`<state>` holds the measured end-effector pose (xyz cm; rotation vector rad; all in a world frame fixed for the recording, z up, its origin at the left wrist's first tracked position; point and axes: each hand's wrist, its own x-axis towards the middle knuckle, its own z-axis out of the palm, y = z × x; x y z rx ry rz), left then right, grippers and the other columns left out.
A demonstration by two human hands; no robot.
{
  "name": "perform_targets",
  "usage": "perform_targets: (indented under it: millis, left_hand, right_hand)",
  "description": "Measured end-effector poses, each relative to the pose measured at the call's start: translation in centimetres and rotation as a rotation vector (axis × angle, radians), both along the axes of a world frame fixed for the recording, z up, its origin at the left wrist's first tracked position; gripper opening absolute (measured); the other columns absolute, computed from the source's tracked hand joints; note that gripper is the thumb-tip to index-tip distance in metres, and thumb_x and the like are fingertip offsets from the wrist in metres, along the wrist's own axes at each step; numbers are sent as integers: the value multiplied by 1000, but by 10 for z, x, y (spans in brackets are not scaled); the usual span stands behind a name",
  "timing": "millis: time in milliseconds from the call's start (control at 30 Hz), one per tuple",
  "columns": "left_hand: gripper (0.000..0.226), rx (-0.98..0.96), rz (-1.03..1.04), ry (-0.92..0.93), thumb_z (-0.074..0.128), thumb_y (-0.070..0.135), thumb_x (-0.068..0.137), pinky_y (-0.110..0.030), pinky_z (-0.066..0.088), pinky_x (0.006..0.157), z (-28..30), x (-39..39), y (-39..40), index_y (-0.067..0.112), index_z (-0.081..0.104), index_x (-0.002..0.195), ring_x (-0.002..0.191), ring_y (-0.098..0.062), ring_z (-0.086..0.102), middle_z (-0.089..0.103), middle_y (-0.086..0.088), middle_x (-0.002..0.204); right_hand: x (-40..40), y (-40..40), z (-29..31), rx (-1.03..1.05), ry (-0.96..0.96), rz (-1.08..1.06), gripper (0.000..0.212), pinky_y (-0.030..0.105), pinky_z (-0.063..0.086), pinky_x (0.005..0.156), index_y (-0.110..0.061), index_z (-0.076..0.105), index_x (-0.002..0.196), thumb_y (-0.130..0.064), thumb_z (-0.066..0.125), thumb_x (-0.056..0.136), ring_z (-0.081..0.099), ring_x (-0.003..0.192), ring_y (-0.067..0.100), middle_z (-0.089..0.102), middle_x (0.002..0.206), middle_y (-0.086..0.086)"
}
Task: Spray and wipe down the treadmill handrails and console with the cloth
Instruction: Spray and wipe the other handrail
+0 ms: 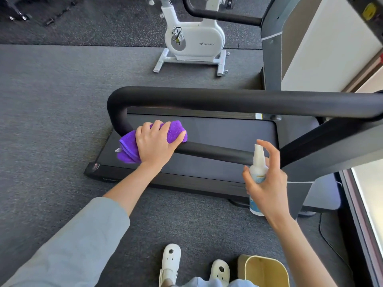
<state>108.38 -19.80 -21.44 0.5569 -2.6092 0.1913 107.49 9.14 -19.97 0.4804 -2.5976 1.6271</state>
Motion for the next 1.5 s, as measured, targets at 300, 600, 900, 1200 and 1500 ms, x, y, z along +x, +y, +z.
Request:
perform_targets:
  millis: [300, 600, 900, 1200, 1500]
  left_hand:
    - [43, 170, -173, 3, 39, 44, 94, -36, 41, 69, -7, -34, 106, 17, 71, 90, 72, -27, 57, 68, -2, 80]
    - [56, 100, -442, -139, 39, 63, 89, -38, 44, 67, -7, -43, 123, 16, 68, 100, 74, -29, 58, 64, -6, 83]
    - [53, -11, -194, -32, 41, 58, 88, -40, 45, 67, 2, 3, -21, 14, 69, 93, 72, -35, 60, 67, -8, 81]
    - [48, 58, -277, 20, 43, 57, 89, -34, 45, 63, -16, -38, 96, 19, 71, 92, 66, -29, 59, 67, -3, 78]
    - [67, -55, -715, -98, 50, 72, 82, -34, 48, 62, -28, -66, 179, 26, 60, 129, 75, -23, 59, 64, -5, 101]
  right_hand:
    - [9, 33, -5, 44, 30, -82, 70, 46, 54, 55, -49, 37, 130, -3, 69, 87, 54, 57, 22, 56, 85, -9]
    - [13, 43, 2, 21, 22, -95, 69, 53, 52, 55, -47, 40, 128, 0, 67, 86, 54, 53, 33, 54, 71, 1]
    - [9, 33, 4, 10, 31, -75, 67, 49, 53, 55, -42, 39, 131, -1, 68, 87, 55, 56, 28, 53, 74, -5]
    - [7, 59, -2, 1, 42, -176, 68, 40, 52, 60, -44, 39, 130, -2, 68, 86, 53, 58, 20, 57, 81, -3]
    - [14, 85, 3, 3, 47, -251, 64, 40, 52, 55, -39, 41, 131, -1, 66, 85, 54, 52, 27, 56, 78, 1]
